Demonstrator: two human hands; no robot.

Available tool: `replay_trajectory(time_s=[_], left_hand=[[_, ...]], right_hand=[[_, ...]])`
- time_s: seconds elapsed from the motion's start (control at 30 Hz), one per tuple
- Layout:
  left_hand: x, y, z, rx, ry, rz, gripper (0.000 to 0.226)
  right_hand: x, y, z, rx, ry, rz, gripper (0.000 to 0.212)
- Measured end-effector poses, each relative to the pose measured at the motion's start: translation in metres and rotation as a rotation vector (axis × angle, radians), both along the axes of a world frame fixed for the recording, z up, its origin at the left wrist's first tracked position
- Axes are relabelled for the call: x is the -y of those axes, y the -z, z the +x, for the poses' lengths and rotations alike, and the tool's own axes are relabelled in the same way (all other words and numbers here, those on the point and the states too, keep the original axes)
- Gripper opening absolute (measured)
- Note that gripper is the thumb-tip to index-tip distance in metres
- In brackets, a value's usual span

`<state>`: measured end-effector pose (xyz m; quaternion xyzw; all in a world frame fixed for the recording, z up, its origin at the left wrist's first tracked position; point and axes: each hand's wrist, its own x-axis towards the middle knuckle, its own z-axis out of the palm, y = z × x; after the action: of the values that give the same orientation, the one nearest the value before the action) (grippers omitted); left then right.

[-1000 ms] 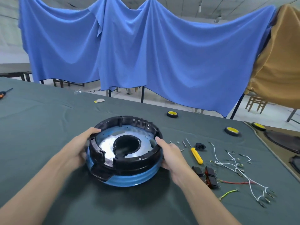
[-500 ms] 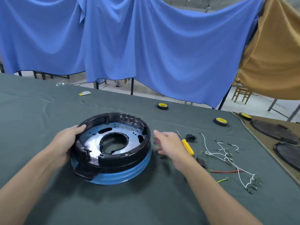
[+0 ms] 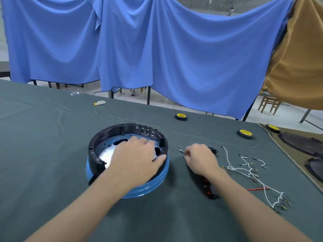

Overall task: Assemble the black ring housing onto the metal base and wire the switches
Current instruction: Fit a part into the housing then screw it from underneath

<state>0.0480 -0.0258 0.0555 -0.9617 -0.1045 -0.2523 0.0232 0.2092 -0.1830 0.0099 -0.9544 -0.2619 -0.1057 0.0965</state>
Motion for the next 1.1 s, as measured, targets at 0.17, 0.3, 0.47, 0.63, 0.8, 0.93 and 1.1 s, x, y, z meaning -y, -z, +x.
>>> replay_trajectory(time_s=[0.17, 0.3, 0.47, 0.63, 0.8, 0.93, 1.1], left_hand=[[0.035, 0.009, 0.019, -0.061, 0.02, 0.206, 0.033], [0.036, 0.024, 0.023, 0.054, 0.054, 0.285, 0.041], [0.014, 0.032, 0.017, 0.09, 0.192, 0.412, 0.025], [-0.024, 0.034, -0.002, 0.183, 0.349, 0.368, 0.031], [-0.038, 0.026, -0.012, 0.14, 0.337, 0.376, 0.028], [-0.01, 0.021, 0.005, 0.167, 0.16, 0.249, 0.037], [0.009, 0.023, 0.025, -0.053, -0.071, 0.186, 0.039]], right_hand=[[-0.008, -0.003, 0.001, 0.019, 0.037, -0.054, 0.019], [-0.015, -0.002, -0.001, 0.081, 0.006, -0.145, 0.014], [-0.012, 0.002, 0.001, 0.172, -0.107, -0.197, 0.02], [-0.008, -0.007, -0.008, -0.046, -0.174, 0.214, 0.014], [-0.01, -0.022, -0.025, -0.275, -0.192, 0.509, 0.018], [-0.015, -0.027, -0.038, -0.323, -0.198, 0.603, 0.015], [-0.016, -0.028, -0.051, -0.455, -0.18, 0.78, 0.011]])
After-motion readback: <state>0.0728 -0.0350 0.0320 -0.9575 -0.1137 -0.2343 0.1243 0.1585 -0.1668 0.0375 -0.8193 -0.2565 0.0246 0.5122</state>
